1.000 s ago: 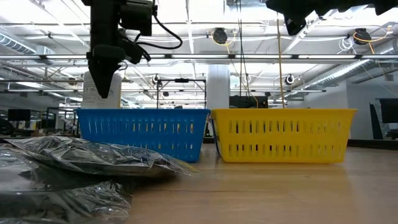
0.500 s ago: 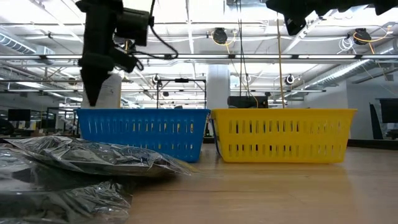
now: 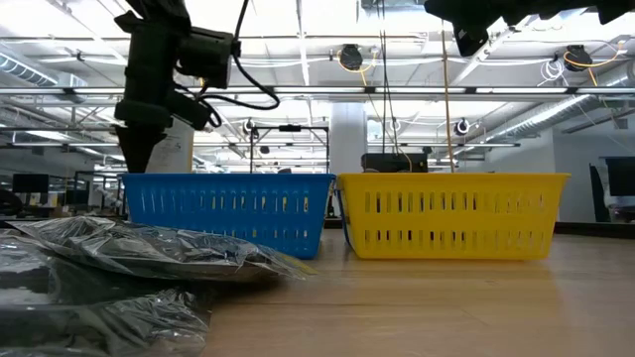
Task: Pick & Place Travel size toiletries
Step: Put the white toothpaste into the left yellow bin
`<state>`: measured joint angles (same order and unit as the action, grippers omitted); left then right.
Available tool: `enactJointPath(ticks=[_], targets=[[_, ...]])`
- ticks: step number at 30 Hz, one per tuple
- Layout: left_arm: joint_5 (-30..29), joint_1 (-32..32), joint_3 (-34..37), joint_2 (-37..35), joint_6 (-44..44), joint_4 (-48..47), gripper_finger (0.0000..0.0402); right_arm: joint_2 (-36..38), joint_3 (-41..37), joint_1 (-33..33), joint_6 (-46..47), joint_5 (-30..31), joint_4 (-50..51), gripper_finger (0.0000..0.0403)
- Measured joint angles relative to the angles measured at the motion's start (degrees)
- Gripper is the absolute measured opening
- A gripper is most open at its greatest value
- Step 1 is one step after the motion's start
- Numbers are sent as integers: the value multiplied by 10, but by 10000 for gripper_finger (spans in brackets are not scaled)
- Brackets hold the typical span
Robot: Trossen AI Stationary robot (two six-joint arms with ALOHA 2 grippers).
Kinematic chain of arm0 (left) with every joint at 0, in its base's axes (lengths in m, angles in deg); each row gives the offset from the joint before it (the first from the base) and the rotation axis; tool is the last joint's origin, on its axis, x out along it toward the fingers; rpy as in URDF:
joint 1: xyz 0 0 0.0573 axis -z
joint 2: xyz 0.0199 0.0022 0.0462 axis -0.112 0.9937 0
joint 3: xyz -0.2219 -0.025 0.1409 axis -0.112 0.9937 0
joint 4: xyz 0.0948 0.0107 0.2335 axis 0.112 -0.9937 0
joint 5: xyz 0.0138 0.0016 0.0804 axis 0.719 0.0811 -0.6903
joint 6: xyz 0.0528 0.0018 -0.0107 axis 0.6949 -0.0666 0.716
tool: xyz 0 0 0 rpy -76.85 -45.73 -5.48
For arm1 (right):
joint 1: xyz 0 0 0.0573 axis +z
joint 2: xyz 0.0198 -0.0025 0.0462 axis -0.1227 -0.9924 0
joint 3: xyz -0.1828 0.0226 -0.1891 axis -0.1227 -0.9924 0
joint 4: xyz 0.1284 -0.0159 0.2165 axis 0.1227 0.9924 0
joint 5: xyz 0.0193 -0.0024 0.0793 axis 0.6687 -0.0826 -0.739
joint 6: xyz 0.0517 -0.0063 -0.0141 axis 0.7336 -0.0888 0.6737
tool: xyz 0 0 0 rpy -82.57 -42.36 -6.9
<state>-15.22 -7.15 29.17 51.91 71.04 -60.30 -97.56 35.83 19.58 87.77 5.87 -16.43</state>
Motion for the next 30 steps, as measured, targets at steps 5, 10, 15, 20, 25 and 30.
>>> enactJointPath(ticks=[5,10,15,20,25,30], targets=[[0,0,0,0,8,10,114,0,0,0,0,1,0,102],[10,0,0,0,18,8,33,0,0,0,0,1,0,102],[10,0,0,0,13,6,9,0,0,0,0,1,0,102],[19,0,0,0,8,7,3,0,0,0,0,1,0,102],[41,2,0,0,7,6,1,0,0,0,-2,1,0,102],[47,14,-18,0,-1,0,1,0,0,0,-2,1,1,102]])
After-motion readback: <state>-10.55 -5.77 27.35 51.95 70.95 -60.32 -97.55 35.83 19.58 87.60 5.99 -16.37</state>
